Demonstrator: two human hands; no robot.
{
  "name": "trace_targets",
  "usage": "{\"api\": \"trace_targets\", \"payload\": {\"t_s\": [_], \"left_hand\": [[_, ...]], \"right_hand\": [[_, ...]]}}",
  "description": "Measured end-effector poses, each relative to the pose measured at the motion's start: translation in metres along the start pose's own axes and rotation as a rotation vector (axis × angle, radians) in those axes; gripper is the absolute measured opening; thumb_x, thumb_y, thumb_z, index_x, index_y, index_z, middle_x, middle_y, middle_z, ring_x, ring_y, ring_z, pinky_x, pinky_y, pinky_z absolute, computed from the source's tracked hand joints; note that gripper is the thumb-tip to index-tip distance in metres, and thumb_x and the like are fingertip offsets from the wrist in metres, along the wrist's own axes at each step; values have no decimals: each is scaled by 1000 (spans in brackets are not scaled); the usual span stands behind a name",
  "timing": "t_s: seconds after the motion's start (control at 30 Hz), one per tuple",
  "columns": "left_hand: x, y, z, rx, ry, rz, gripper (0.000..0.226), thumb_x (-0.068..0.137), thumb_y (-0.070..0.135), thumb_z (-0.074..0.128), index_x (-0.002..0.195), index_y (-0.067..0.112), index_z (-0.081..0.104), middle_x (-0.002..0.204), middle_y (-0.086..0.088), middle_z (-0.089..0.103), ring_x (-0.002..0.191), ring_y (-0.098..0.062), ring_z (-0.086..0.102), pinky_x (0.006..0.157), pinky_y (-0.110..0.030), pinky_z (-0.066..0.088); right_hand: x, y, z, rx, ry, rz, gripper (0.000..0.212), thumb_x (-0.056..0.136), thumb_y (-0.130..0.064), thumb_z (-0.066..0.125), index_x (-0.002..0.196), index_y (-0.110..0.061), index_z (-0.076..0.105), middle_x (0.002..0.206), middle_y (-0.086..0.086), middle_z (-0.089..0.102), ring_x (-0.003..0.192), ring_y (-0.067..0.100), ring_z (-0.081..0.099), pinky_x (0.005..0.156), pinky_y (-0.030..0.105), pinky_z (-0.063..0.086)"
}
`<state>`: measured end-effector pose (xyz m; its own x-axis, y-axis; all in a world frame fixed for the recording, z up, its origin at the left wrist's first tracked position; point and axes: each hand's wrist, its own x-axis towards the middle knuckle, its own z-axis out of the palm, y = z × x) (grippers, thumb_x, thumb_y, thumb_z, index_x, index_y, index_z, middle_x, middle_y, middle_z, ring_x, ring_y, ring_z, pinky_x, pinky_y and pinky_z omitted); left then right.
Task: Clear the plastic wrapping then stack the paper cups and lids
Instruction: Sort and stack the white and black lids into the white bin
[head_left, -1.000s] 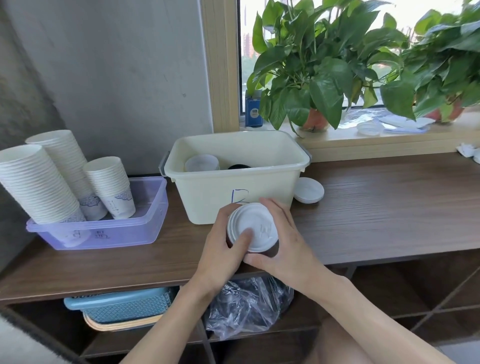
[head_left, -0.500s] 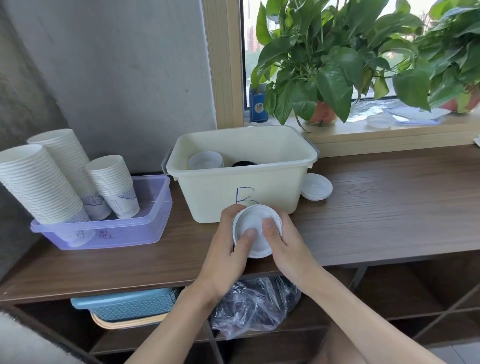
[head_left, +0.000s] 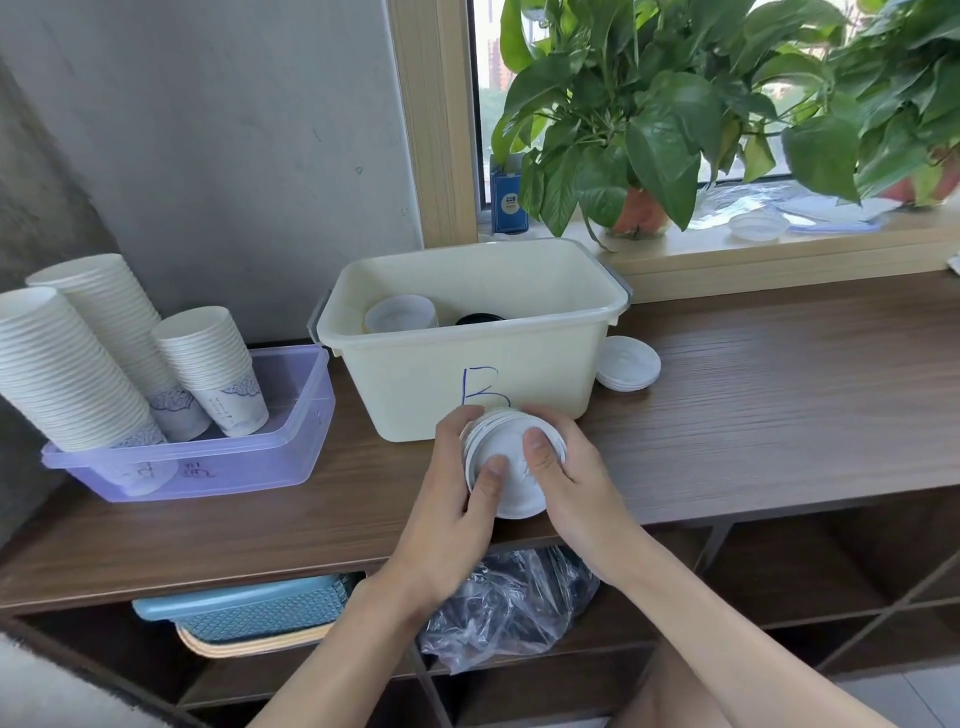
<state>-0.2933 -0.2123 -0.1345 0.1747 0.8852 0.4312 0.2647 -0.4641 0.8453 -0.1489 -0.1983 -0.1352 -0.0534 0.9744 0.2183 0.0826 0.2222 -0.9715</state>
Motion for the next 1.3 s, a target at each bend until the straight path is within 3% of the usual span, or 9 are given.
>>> {"api": "trace_targets", "payload": {"t_s": [0.2,0.43,0.53,0.63,0.83,1.0,1.1,1.2,1.3], "left_hand": [[2,1,-1,-38,31,15,34,99,38,39,129,24,45,121,19,59,118,-9,57,96,-15,41],[5,-4,0,-117,111,-38,45,85,46,56,124,25,51,112,12,67,104,0,64,86,-10,45],[7,-6,-1,-96,120,-62,42,85,44,58,124,30,52,117,10,66,108,-1,62,90,-12,45],[8,-7,-1,-62,122,-74,43,83,48,56,124,34,53,120,10,66,112,0,61,92,-11,44],[7,-5,1,-93,152,-60,31,88,41,54,115,27,58,108,15,71,98,-1,66,84,-12,47],[7,-6,0,-72,186,-57,30,90,20,54,120,16,55,106,8,68,96,5,63,83,-8,45],[7,-6,-3,-69,153,-74,43,90,31,56,127,9,52,114,5,66,101,5,62,84,-8,44],[8,-9,-6,-58,116,-128,71,81,55,55,138,13,49,126,7,64,114,3,59,92,-10,44],[8,-8,-7,-62,86,-139,71,81,57,55,138,16,53,127,7,66,119,-1,59,99,-17,45]], "right_hand": [[-4,3,5,-29,6,-31,34,96,-33,48,128,-22,47,123,-6,60,110,0,55,91,11,42],[-4,1,5,-65,-18,-52,50,89,-43,45,134,-20,47,129,-6,56,118,-3,51,94,7,38],[-4,0,6,-71,-7,-50,47,90,-43,45,132,-23,47,128,-7,56,114,-7,50,91,3,35],[-4,1,8,-67,4,-47,27,98,-29,49,125,-28,46,127,-3,55,112,-9,49,88,1,35],[-1,-1,15,-91,33,-65,21,98,-16,51,115,-28,45,123,5,53,107,-3,51,84,0,35],[1,-8,9,-85,-51,-77,22,99,-25,50,106,-46,45,115,-15,59,104,-17,51,86,1,35],[2,-8,8,-91,-46,-89,18,99,-30,49,107,-46,46,111,-25,58,104,-18,52,87,2,35],[1,-3,10,-118,-11,-97,20,92,-42,47,112,-46,46,118,-18,57,109,-11,51,89,4,36],[-1,1,12,-158,-3,-102,32,90,-44,47,122,-38,45,124,-9,54,113,-8,48,92,5,35]]}}
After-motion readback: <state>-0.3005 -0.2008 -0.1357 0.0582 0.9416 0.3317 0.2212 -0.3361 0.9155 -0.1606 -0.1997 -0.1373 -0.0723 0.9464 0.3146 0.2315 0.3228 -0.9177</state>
